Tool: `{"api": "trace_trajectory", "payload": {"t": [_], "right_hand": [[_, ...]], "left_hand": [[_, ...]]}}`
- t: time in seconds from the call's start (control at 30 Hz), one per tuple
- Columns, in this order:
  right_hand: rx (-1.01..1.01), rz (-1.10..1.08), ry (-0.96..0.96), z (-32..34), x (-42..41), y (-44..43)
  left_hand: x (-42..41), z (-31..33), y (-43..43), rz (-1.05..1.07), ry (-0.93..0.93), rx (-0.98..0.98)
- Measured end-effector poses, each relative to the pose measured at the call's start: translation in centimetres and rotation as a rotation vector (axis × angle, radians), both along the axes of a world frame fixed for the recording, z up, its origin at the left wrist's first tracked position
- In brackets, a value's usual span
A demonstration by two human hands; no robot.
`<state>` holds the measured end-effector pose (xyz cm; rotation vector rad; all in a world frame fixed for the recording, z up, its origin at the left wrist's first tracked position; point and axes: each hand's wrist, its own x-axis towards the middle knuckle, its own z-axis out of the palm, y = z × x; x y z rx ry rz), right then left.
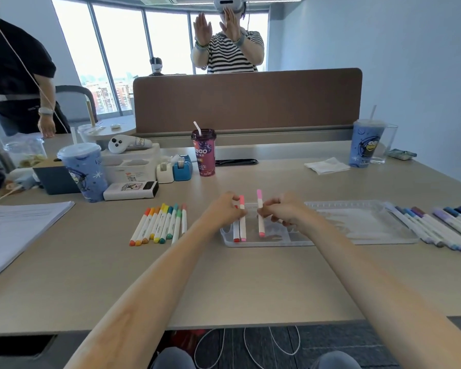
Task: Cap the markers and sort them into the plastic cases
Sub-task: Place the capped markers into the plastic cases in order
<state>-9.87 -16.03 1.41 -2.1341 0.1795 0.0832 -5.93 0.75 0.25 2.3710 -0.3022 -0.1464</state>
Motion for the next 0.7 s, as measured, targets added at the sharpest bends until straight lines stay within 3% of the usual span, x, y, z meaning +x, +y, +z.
{"api": "trace_trajectory", "payload": {"t": [0.7], "right_hand": [[0.027,0.0,0.031,-0.3,0.2,1.8]], "left_hand": [[0.1,-1.4,0.6,-0.024,-0.095,0.154]]}}
